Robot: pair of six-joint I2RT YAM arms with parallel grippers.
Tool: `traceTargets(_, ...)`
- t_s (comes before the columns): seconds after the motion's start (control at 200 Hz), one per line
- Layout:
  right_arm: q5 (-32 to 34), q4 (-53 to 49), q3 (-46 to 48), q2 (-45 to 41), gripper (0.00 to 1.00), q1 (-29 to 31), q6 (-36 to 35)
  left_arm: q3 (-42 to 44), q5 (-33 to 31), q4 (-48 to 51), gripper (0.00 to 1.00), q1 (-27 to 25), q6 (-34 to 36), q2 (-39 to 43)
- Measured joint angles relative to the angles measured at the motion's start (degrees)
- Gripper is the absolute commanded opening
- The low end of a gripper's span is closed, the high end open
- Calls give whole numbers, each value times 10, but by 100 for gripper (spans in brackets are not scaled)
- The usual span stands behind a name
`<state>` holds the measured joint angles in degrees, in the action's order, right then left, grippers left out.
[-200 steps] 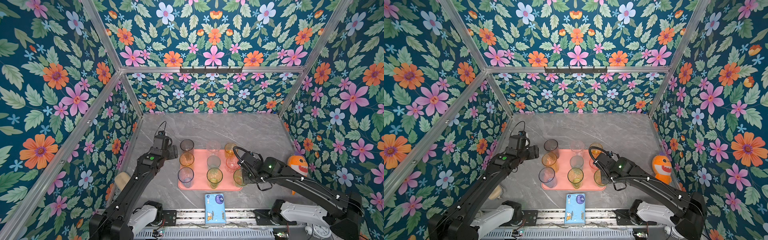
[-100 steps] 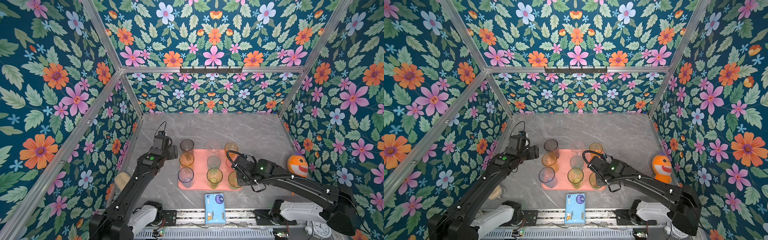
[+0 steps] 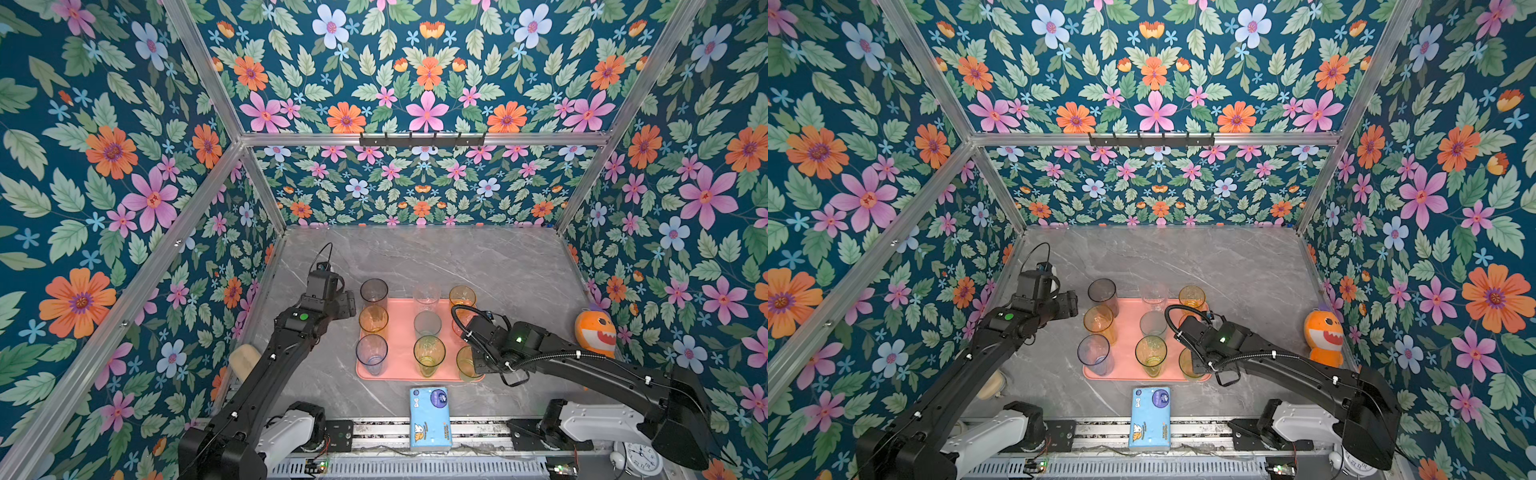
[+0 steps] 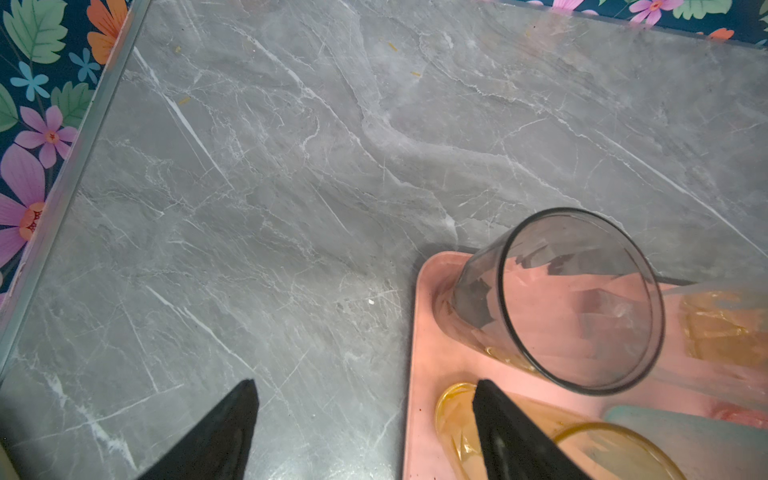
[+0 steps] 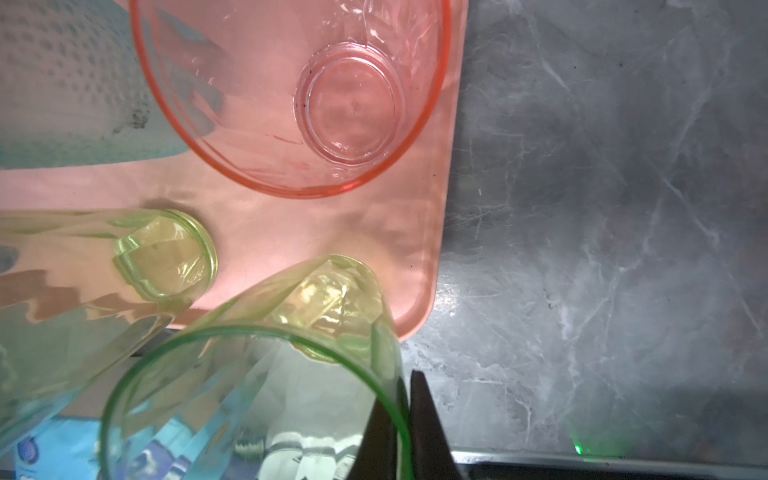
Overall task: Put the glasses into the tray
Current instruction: 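Lower the green cup onto the tray and open the right gripper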
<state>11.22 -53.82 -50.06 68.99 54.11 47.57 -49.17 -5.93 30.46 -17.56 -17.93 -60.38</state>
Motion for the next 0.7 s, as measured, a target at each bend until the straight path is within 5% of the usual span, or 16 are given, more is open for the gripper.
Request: traceTargets(0.7, 14, 31, 6, 42, 0, 0, 2, 2, 0, 0, 84, 0, 0, 4)
